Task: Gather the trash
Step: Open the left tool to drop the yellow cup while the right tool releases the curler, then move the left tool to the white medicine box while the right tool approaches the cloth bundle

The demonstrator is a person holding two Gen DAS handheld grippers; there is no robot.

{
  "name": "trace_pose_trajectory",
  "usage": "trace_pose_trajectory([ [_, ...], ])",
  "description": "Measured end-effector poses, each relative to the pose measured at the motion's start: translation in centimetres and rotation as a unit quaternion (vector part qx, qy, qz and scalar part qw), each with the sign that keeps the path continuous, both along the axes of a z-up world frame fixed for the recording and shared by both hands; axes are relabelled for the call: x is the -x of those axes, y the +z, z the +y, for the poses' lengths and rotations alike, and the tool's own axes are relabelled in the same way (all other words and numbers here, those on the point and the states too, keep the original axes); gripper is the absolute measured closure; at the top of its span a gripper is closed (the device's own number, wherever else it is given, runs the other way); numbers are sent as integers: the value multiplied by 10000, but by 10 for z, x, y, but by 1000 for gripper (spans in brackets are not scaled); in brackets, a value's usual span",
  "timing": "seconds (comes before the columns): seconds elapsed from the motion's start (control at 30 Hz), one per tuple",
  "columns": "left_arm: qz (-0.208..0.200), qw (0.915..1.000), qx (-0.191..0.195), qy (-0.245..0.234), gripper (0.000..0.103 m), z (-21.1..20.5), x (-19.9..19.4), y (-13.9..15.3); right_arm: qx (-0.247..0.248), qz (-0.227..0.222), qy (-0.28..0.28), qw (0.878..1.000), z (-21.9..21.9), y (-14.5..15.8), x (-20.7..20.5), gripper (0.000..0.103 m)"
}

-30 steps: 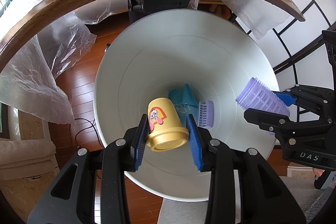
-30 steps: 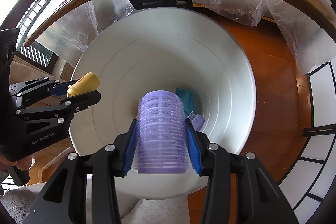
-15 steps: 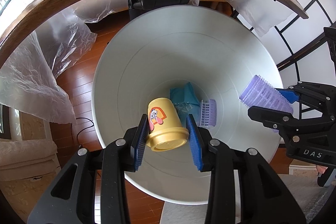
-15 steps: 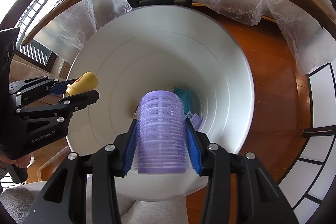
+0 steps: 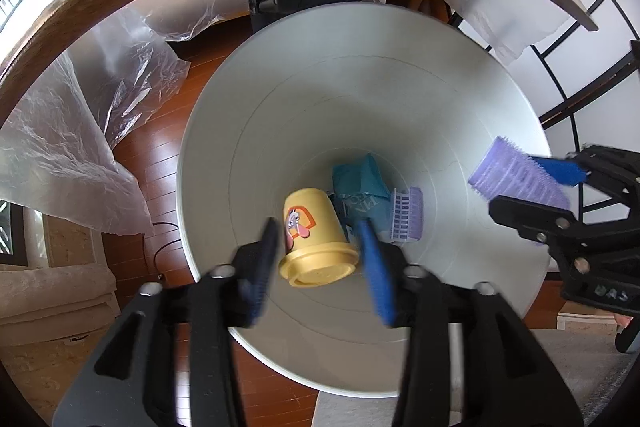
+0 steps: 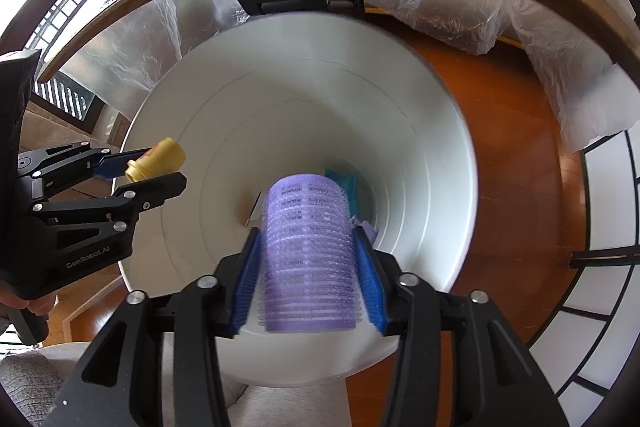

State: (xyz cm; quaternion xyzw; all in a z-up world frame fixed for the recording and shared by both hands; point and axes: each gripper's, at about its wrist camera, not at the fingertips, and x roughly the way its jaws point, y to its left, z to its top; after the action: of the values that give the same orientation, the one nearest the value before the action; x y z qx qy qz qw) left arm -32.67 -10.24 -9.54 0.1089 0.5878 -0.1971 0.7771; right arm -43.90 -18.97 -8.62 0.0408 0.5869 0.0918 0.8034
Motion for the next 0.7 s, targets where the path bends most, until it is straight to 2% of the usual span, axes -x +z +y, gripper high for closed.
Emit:
trace_pose_trajectory([
  [0.03,-27,10000,0,46,25,1,0,1,-44,-57,-49,10000,-2,4,0,29],
  [0.13,-52,9998,208,64,24,5,0,7,-150,-156,-139,9997,-7,13,0,27],
  [0.23,-135,9996,247,82,24,7,2,16,-74,-395,-201,9990,-12,30,0,24],
  [0.33,-251,9987,420,153,24,9,6,36,-51,-775,-221,9967,-19,58,1,17],
  [0.37,-303,9981,506,169,23,9,6,43,-32,-889,-225,9958,-22,66,2,15],
  [0.4,-395,9973,596,192,17,10,7,53,13,-1065,-236,9940,-26,77,1,14],
  [0.43,-526,9961,669,228,11,12,8,64,58,-1218,-237,9923,-29,87,0,12],
  [0.53,-1149,9890,818,436,3,17,8,103,329,-1735,-235,9840,-37,117,-6,7],
  [0.6,-1572,9817,885,604,2,20,4,127,522,-2033,-233,9774,-44,133,-14,4],
  [0.7,-1980,9719,886,915,2,23,-13,152,722,-2354,-205,9690,-57,148,-31,4],
])
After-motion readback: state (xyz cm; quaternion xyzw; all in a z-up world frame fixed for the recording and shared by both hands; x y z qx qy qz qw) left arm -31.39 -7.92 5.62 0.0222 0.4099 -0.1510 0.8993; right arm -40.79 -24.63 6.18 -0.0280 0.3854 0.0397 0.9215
